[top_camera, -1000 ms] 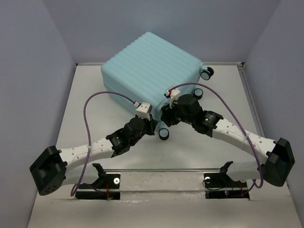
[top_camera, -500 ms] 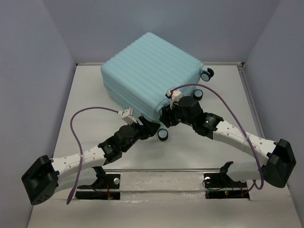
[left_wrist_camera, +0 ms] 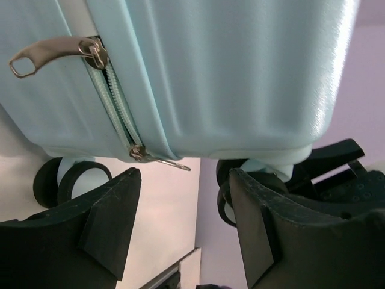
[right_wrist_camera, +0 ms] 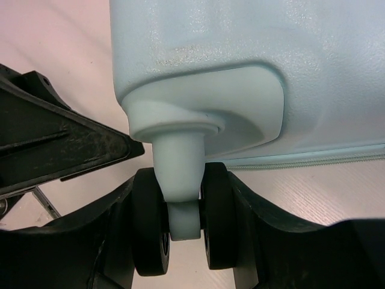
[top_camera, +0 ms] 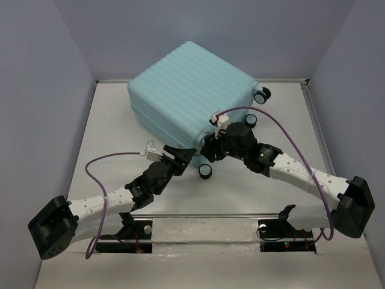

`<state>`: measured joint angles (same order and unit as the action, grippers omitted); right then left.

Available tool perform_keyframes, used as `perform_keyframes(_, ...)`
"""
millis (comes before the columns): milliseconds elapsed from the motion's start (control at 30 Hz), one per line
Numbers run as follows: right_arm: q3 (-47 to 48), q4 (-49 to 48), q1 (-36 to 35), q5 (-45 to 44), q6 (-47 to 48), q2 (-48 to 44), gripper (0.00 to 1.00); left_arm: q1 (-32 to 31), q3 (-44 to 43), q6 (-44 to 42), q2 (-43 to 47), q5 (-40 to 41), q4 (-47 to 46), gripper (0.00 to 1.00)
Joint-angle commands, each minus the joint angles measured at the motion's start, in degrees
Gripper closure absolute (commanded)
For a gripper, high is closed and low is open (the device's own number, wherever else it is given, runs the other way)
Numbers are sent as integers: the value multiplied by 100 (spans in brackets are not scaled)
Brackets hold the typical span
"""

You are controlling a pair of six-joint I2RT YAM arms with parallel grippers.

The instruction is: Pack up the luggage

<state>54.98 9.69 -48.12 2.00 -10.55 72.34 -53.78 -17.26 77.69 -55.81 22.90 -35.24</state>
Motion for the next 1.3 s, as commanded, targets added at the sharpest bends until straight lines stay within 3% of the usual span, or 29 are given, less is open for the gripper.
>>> perform_keyframes(0, -102, -231, -163, 477, -123, -35, 93, 148, -146, 440, -368, 260, -518, 30)
perform_keyframes(333, -58, -275, -329, 380, -123, 26, 93, 245, -261, 774, -1081, -40, -1028, 45)
perform_keyframes(433, -84, -301, -391, 345, -114, 35, 93, 245, -340, 774, -1239, -22, -1072, 57)
perform_keyframes(467, -101, -310, -444, 345, -114, 35, 93, 245, -366, 748, -1274, -13, -1090, 67)
perform_keyframes(633, -189, -363, -444, 249, -132, -53, 93, 245, -358, 633, -1345, 57, -1081, 94)
perform_keyframes(900, -286, -345, -444, 2, -106, -237, 93, 271, 108, 528, -959, 84, -1011, 94)
perform_keyframes(1267, -348, -231, -444, -402, -70, -457, 93, 395, 1233, 431, 228, -83, -9, 94)
